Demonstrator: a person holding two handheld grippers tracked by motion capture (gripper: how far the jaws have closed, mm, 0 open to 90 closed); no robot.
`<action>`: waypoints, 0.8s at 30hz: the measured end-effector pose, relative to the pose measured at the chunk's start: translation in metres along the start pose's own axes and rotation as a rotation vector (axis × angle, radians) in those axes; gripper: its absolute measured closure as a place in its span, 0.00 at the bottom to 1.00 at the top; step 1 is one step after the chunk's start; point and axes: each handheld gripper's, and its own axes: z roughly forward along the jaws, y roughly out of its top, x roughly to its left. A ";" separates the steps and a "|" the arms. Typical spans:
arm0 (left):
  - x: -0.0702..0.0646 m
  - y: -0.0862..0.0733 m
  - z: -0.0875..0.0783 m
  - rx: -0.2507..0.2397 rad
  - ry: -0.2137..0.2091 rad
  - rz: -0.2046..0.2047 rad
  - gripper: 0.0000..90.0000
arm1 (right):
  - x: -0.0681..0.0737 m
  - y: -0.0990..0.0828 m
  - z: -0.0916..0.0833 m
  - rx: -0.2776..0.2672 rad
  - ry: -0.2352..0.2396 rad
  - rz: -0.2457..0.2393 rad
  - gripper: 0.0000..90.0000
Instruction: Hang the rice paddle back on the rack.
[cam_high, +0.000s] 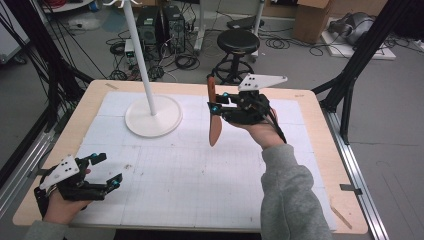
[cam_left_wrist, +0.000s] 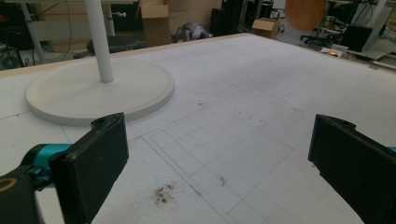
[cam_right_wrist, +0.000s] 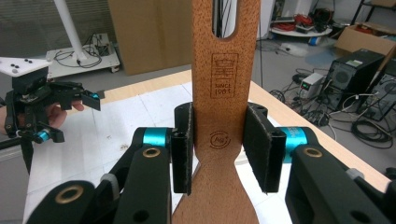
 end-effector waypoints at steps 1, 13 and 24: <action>0.001 0.000 0.000 -0.001 -0.002 -0.004 0.06 | -0.002 0.001 0.002 0.002 0.000 0.000 0.71; 0.009 0.000 -0.001 -0.033 -0.025 -0.061 0.06 | -0.017 0.025 0.020 -0.008 0.011 0.008 0.71; 0.012 -0.001 -0.005 -0.036 0.003 -0.078 0.06 | -0.022 0.062 0.036 -0.025 0.047 -0.038 0.71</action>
